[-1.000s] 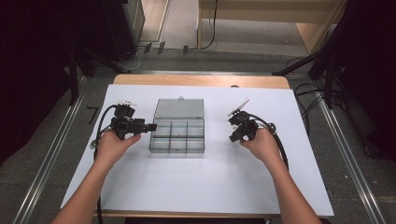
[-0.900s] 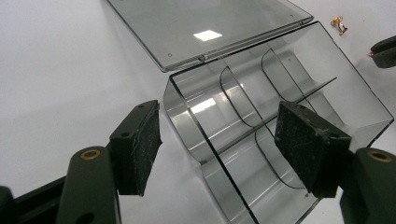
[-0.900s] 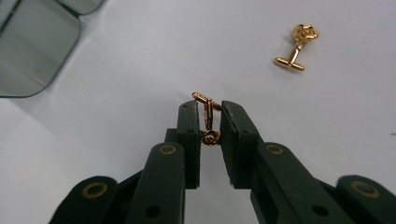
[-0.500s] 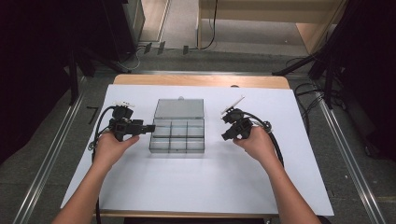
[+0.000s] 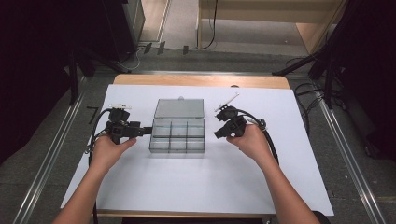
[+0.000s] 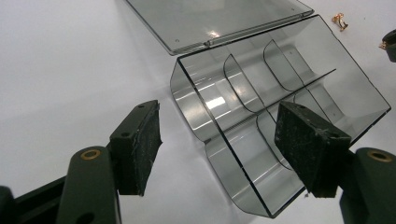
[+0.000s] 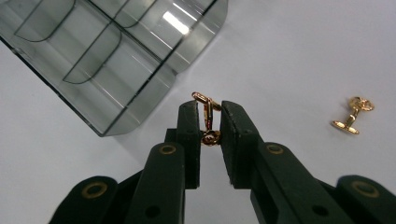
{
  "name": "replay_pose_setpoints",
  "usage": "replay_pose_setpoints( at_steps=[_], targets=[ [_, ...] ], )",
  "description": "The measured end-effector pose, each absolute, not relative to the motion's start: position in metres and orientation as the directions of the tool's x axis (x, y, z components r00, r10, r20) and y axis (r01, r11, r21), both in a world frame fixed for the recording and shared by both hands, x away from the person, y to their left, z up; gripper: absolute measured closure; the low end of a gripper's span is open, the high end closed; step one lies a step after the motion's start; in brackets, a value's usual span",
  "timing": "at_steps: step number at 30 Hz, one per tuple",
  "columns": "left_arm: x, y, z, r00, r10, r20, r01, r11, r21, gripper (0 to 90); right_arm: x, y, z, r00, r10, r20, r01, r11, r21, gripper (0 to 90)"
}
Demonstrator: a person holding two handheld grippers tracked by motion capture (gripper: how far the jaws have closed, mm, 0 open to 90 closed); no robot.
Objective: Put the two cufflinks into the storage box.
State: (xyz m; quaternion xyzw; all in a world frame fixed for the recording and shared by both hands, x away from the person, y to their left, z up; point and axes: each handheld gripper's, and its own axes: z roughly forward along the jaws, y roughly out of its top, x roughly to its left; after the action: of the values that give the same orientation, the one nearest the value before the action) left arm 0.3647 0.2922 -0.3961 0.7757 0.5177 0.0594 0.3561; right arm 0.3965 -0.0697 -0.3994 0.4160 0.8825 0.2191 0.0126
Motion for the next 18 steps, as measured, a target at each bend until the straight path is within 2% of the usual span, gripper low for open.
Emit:
replay_pose_setpoints(
  at_steps=[9, 18],
  targets=[
    [0.360, 0.292, -0.392, 0.482, 0.835, -0.266, 0.729, -0.214, 0.650, 34.1, 0.393, -0.059, -0.392, -0.670, 0.722, 0.172, 0.712, 0.558, 0.426, 80.1],
    [0.361, 0.291, -0.394, 0.482, 0.837, -0.257, 0.736, -0.229, 0.637, 34.1, 0.389, -0.054, -0.387, -0.677, 0.714, 0.180, 0.701, 0.549, 0.455, 80.1]
  ],
)
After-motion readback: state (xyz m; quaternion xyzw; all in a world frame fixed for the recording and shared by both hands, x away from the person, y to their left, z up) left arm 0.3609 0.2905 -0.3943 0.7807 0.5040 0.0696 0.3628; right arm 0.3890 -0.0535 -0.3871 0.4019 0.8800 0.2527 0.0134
